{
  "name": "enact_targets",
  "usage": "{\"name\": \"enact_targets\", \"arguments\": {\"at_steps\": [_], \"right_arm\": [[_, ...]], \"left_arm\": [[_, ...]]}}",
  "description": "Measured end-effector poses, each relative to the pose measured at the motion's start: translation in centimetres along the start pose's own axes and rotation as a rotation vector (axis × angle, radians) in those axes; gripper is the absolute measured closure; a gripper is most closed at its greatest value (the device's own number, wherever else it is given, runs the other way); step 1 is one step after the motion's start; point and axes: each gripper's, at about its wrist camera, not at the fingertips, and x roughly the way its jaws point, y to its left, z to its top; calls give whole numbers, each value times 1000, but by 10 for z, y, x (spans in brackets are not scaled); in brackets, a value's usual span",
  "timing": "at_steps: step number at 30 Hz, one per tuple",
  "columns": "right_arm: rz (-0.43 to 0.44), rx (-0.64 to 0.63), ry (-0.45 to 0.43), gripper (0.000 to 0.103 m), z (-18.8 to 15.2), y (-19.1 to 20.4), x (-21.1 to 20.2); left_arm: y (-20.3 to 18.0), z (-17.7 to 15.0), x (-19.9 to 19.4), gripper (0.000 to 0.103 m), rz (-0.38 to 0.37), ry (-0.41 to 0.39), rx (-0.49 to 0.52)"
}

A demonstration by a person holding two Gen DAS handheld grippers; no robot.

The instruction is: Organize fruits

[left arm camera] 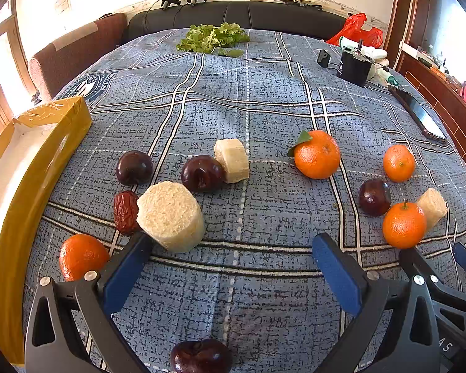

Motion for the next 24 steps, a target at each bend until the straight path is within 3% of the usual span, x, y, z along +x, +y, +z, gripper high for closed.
{"name": "enact_targets", "arguments": {"at_steps": [17,24], "right_arm": [[0,0,0,0,0,0,0],[2,2,0,0,0,-1,-1]], "left_arm": [[2,2,1,0,5,7,-4],[2,6,3,0,4,65,5]]}}
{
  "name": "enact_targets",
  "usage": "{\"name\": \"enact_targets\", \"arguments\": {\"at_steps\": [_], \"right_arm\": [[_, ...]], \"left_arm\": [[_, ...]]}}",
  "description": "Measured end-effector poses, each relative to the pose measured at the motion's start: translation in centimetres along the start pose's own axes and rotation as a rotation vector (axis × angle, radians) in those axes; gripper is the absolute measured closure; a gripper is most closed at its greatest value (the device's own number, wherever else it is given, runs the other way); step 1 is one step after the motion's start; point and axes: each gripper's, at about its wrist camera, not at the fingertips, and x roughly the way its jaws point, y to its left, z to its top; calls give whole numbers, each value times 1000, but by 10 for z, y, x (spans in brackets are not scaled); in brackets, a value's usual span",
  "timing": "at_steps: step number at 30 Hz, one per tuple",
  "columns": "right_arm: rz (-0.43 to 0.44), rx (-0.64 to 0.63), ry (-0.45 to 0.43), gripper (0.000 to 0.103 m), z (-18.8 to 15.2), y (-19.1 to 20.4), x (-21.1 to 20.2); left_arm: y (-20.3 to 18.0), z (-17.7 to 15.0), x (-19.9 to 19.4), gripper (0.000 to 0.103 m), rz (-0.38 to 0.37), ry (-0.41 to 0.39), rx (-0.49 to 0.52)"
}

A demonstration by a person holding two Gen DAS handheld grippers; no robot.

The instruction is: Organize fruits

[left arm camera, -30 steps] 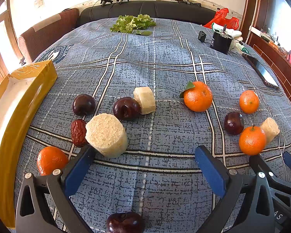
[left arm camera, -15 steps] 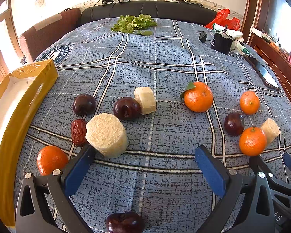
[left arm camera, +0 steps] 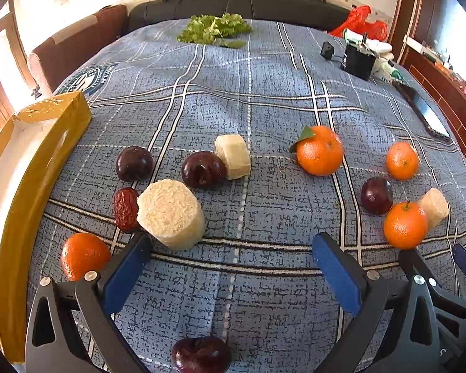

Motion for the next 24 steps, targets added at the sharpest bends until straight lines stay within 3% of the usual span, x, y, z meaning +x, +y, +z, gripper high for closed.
{"name": "enact_targets", "arguments": {"at_steps": [4,8,12,17,21,24], "right_arm": [[2,2,0,0,1,1,2],[1,1,0,0,0,2,1],[1,1,0,0,0,2,1],[13,-10,12,0,0,-1,-1],[12,-19,91,0,3,0,-1],[22,-34,159,0,4,0,-2]], "left_arm": [[6,-6,-6,0,-13,36,-7],[12,-16,-28,11,-126,23,-18],[30,-31,-75,17,-194,-97,-4],[76,-52,-123,19,-201,-136,-13],[120,-60,-188,19,-181,-274,-47],[147,-63,-245,19,-235,-382,-53]]}}
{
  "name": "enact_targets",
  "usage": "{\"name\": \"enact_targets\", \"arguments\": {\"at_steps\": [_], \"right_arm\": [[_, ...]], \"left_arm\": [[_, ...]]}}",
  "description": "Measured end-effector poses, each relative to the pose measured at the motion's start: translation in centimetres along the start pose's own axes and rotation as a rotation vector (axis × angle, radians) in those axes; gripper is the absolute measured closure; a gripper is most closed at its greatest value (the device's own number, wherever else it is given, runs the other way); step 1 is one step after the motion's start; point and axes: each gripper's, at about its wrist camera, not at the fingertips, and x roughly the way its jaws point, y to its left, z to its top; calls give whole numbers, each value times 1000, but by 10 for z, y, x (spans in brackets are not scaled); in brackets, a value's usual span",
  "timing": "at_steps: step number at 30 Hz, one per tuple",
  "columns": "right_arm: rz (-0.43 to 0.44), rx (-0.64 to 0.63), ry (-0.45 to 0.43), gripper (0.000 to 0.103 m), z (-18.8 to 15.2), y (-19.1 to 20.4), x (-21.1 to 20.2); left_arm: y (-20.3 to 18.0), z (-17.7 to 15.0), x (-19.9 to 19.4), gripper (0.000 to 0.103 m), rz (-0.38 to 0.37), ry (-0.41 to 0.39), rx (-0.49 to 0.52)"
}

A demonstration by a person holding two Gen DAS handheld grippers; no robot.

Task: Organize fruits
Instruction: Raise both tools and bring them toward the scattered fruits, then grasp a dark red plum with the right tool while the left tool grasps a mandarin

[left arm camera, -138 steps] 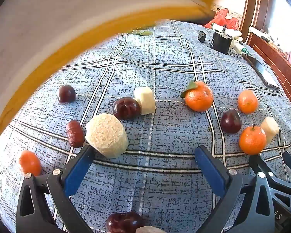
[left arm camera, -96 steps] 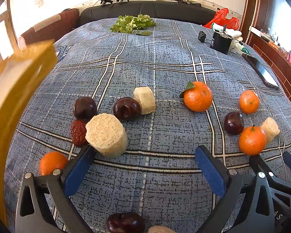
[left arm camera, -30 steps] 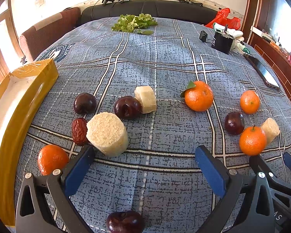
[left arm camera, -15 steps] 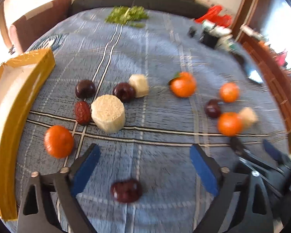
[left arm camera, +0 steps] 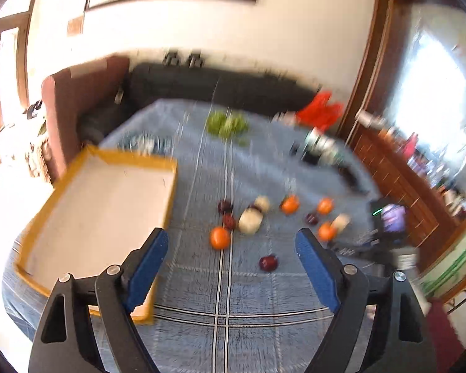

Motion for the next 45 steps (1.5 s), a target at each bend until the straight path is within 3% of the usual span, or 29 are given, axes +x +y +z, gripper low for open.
{"name": "enact_targets", "arguments": {"at_steps": [3,6,10,11,13,15,19,20,22,24,27,33,37,39,41,45], "right_arm": [[-11,20,-54,11,-13,-3,-22],[3,10,-200,11,-30,0,-74],[38,-13,-448,11,-34,7,-162],[56,-22,-506,6,-34,10,-180],[163,-32,-571,0,-33,17,-204],[260,-52,-500,0,-28,30,-201],[328,-141,-376,1,-37,71,-157],[341,-177,-328,5,-41,87,-139],[370,-215,-254,16,-46,104,-112],[394,-243,-197,24,-52,115,-92],[406,-271,-162,26,-51,125,-69],[436,-332,-121,30,-52,143,-42],[454,-338,-85,44,-48,147,-24],[455,-345,-97,47,-47,148,-24],[460,-352,-102,63,-47,148,-24],[477,-350,-107,69,-50,144,-25]], "left_arm": [[5,15,-61,19,-20,-140,14],[9,28,-105,19,13,-265,29],[18,51,-128,19,43,-284,32],[21,56,-130,19,60,-284,29],[26,62,-128,18,93,-275,14],[33,57,-120,2,91,-239,2],[39,24,-59,2,24,-73,-25],[41,16,-43,2,16,-35,-40],[48,4,-13,7,8,17,-64],[55,-3,14,29,-8,81,-89],[61,-10,48,46,-31,163,-118],[55,-16,103,47,-34,256,-117],[44,-20,141,47,-21,325,-84],[37,-20,158,47,-27,348,-65],[30,-22,174,47,-17,363,-41],[20,-24,197,48,14,384,2]]}}
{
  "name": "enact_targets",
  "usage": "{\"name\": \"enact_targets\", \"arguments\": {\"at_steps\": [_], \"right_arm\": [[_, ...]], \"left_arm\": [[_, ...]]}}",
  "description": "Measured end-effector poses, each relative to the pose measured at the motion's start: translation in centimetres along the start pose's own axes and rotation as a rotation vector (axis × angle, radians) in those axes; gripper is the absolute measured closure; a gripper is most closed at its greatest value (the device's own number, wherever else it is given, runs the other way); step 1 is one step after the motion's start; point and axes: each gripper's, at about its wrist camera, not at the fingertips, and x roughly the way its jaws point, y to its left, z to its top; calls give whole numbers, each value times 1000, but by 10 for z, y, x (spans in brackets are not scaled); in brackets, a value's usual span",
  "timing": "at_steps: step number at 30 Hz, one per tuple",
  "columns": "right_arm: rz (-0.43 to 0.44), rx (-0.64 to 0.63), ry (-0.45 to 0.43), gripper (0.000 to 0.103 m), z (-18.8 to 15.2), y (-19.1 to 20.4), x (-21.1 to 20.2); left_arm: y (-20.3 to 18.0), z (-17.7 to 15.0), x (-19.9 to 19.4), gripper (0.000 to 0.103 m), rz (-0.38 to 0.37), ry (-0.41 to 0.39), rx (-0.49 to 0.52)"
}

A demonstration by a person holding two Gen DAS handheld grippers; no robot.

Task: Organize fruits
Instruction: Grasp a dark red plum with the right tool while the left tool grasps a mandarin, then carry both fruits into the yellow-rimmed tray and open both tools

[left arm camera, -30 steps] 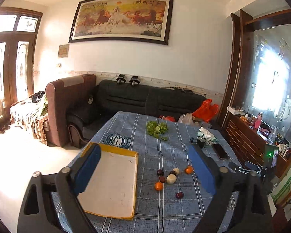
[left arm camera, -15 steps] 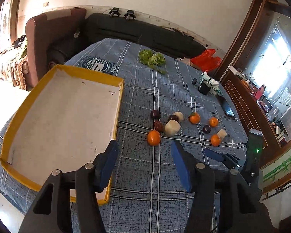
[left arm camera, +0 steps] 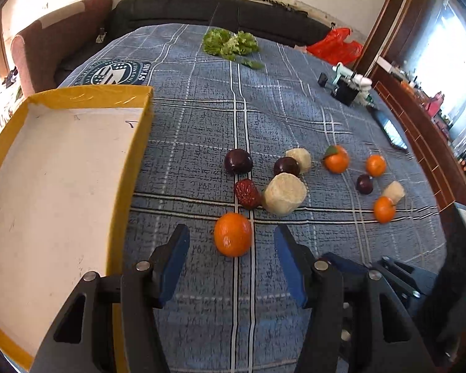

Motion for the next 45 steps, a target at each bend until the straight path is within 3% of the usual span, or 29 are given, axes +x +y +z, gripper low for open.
{"name": "enact_targets", "arguments": {"at_steps": [5,7,8,11,18,21,25,30,32,35,41,43,45], "right_arm": [[11,10,-11,69,-4,-4,-8],[15,19,-14,69,-6,-8,-10],[16,22,-16,69,-7,-9,-12],[15,32,-25,69,-10,-13,-19],[25,45,-65,70,-12,-9,-44],[60,37,-87,70,-7,4,-57],[148,9,-104,70,6,37,-64],[311,-25,-51,69,28,94,-42],[366,-45,-12,69,36,122,-25],[382,-85,41,69,43,157,5],[401,-105,157,69,43,204,58],[371,-142,143,67,41,214,61],[387,-163,158,67,40,225,62]], "left_arm": [[-8,3,24,53,17,35,41],[-10,1,33,62,19,58,53],[-10,0,37,74,29,69,56],[-12,-4,32,74,37,46,51],[6,-22,-33,74,-15,-71,-32],[28,-31,-72,74,5,-128,-76],[80,-47,-106,73,140,-182,-159],[157,-68,-120,73,289,-175,-315],[179,-73,-120,73,305,-168,-357],[203,-77,-114,73,333,-148,-392],[226,-84,-106,73,296,-143,-454],[232,-85,-108,71,269,-155,-471],[233,-85,-115,56,256,-171,-488]]}}
